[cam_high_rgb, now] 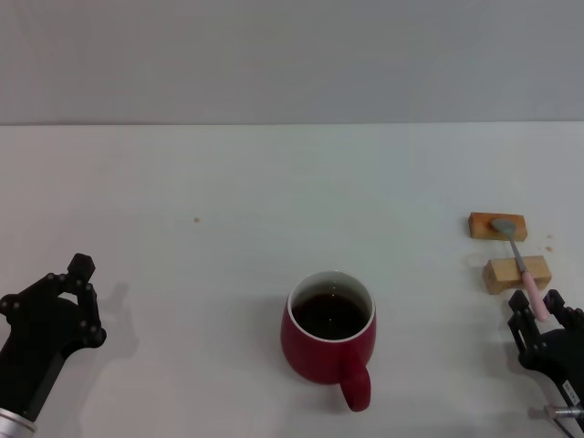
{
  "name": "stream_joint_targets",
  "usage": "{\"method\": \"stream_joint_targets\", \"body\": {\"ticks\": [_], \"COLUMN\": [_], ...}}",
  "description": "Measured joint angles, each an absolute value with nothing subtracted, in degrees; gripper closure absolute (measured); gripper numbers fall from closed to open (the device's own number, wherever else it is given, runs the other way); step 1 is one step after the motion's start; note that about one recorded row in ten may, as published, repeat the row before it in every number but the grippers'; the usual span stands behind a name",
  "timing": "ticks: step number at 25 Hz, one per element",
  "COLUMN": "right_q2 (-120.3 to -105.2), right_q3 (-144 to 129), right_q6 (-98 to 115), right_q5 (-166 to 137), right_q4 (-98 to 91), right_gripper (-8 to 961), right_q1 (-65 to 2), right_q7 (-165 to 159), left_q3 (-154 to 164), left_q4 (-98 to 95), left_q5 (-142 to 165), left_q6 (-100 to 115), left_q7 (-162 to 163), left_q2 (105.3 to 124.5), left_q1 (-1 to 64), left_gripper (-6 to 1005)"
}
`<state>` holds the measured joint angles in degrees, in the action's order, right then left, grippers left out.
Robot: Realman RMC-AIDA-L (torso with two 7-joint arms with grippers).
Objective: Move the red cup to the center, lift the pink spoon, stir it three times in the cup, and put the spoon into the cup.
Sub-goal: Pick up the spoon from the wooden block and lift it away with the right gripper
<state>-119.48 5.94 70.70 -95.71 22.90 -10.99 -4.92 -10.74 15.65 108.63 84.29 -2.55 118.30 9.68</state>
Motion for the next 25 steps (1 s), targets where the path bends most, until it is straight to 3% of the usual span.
{"method": "stream_joint_targets", "body": {"ticks": [2, 7, 15, 25], "right_q2": [-119.47, -119.44, -119.46, -119.43], "right_q3": [6.0, 6.0, 6.3, 6.1], "right_q6": [70.7, 70.7, 70.7, 70.5], "right_q5": [-95.7, -95.6, -95.3, -95.3], "right_q4": [22.9, 22.8, 22.7, 22.7], "right_gripper": [443, 514, 511, 573], "right_q1": [-11.0, -11.0, -11.1, -11.2], "right_q7": [-4.9, -4.9, -4.9, -4.9], "left_q3": [-10.7, -10.6, -10.5, -10.5], "left_q4": [15.6, 15.6, 15.6, 15.6], "left_q5": [108.6, 108.6, 108.6, 108.6], "left_q6": [84.3, 84.3, 84.3, 84.3], "left_q7": [-2.5, -2.5, -2.5, -2.5], "left_q2": [118.3, 118.3, 118.3, 118.3], "left_q1": [9.7, 9.8, 9.8, 9.7], "left_gripper": [998, 998, 998, 998]}}
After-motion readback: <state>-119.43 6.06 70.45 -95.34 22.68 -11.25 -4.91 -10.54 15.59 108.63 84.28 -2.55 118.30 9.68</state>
